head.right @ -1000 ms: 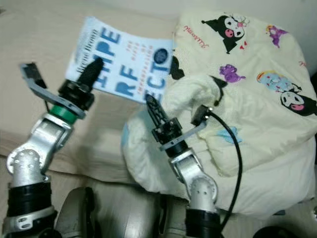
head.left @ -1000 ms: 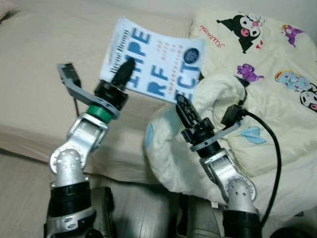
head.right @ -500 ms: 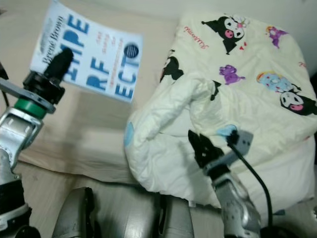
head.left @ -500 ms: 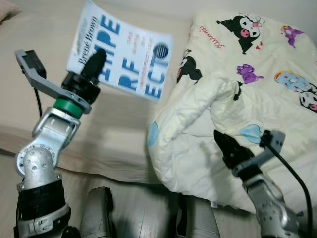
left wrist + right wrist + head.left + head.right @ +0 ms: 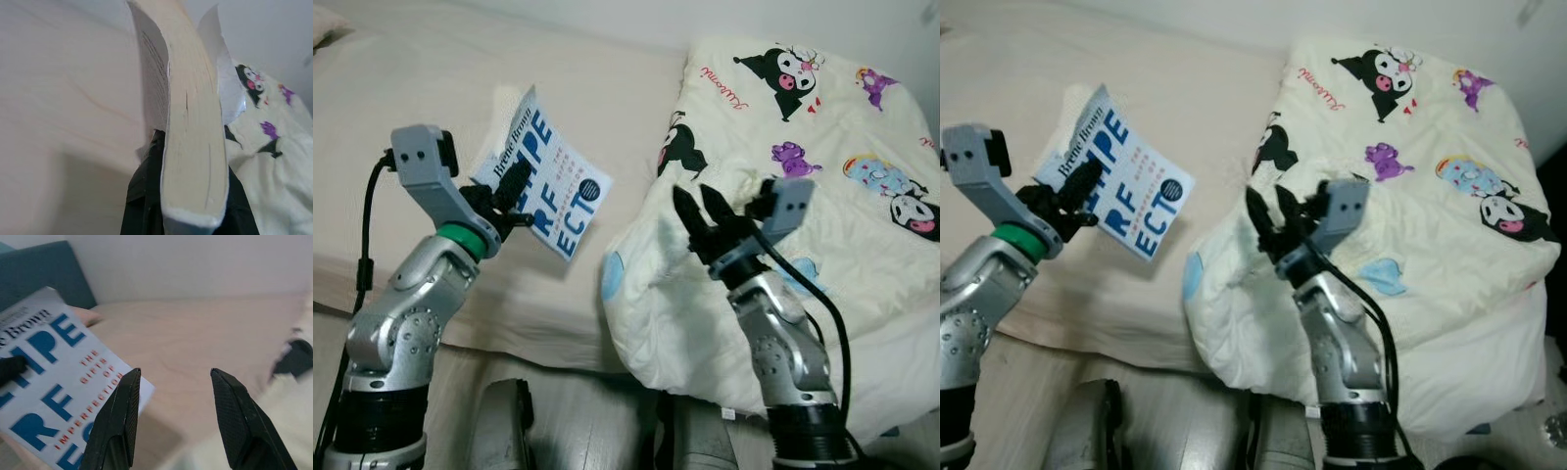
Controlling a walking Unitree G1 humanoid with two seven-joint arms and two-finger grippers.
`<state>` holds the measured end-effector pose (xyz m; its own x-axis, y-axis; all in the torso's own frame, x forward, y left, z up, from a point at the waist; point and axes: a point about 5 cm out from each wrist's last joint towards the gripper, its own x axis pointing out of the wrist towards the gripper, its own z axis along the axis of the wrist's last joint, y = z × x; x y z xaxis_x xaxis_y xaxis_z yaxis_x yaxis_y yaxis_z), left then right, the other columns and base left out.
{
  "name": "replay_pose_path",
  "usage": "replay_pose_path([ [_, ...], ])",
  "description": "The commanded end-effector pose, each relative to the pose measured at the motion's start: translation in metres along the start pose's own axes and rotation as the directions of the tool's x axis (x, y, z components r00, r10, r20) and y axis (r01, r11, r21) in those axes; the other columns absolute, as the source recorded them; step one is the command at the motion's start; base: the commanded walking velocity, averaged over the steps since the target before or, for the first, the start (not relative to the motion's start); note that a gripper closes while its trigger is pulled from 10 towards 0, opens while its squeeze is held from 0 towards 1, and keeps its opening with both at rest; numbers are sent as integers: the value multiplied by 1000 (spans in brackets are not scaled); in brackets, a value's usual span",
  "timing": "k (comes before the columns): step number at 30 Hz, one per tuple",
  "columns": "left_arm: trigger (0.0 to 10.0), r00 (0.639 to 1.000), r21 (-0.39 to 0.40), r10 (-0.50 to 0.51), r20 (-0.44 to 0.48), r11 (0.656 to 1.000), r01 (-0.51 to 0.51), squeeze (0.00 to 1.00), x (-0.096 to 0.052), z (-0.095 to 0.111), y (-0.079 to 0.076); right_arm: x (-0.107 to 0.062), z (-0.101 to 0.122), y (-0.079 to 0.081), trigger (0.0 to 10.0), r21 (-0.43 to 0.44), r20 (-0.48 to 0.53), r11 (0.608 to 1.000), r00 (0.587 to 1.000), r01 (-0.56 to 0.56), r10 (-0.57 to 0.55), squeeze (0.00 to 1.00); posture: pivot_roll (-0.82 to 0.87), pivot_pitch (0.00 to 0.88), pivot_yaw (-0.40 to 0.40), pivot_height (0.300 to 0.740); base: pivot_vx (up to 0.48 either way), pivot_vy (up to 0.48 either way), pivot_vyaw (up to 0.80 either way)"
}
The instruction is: Clean up the room
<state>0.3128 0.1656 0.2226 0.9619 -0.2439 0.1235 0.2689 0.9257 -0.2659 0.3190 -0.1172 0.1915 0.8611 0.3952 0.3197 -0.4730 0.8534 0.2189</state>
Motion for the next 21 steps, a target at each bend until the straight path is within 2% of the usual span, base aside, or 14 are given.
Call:
replay_pose_path([
  [1, 10000, 1000, 41, -11, 28, 999, 10, 0, 0, 4, -6, -2, -2, -2, 10000, -22, -1, 1000, 1000, 3, -3, 0, 62, 48, -56, 636, 0, 0, 0],
  [3, 10000, 1000, 115, -8, 15, 993, 7, 0, 2, 1, -11, -4, -10, 0, 10000, -22, -16, 1000, 1000, 6, -7, 0, 60, 45, -53, 646, 0, 0, 0],
  [7, 10000, 1000, 142, -13, 15, 990, 11, 0, 3, 1, -12, -5, -12, 0, 10000, -20, -21, 1000, 1000, 9, -9, 0, 59, 44, -52, 650, 0, 0, 0],
  [8, 10000, 999, 209, -13, 41, 978, 4, 0, 4, 0, -14, -6, -18, 1, 10000, -19, -32, 1000, 999, 19, -20, 0, 58, 43, -49, 660, 0, 0, 0],
  [11, 10000, 999, 226, -12, 49, 974, 1, 0, 5, 0, -14, -6, -19, 1, 10000, -19, -36, 1000, 999, 22, -22, 0, 58, 43, -49, 664, 0, 0, 0],
  [15, 10000, 999, 287, 3, 53, 958, -18, 0, 6, -6, -16, -6, -24, 1, 10000, -16, -46, 999, 999, 28, -29, 0, 59, 40, -43, 678, 0, 0, 0],
  [18, 10000, 999, 331, 18, 29, 943, -27, 0, 8, -16, -16, -6, -29, -1, 10000, -19, -55, 999, 998, 38, -39, 0, 61, 39, -37, 692, 0, 0, 0],
  [21, 10000, 999, 337, 26, 17, 941, -31, 0, 8, -19, -16, -6, -29, -2, 10000, -21, -56, 999, 997, 42, -43, 0, 60, 38, -34, 697, 0, 0, 0],
])
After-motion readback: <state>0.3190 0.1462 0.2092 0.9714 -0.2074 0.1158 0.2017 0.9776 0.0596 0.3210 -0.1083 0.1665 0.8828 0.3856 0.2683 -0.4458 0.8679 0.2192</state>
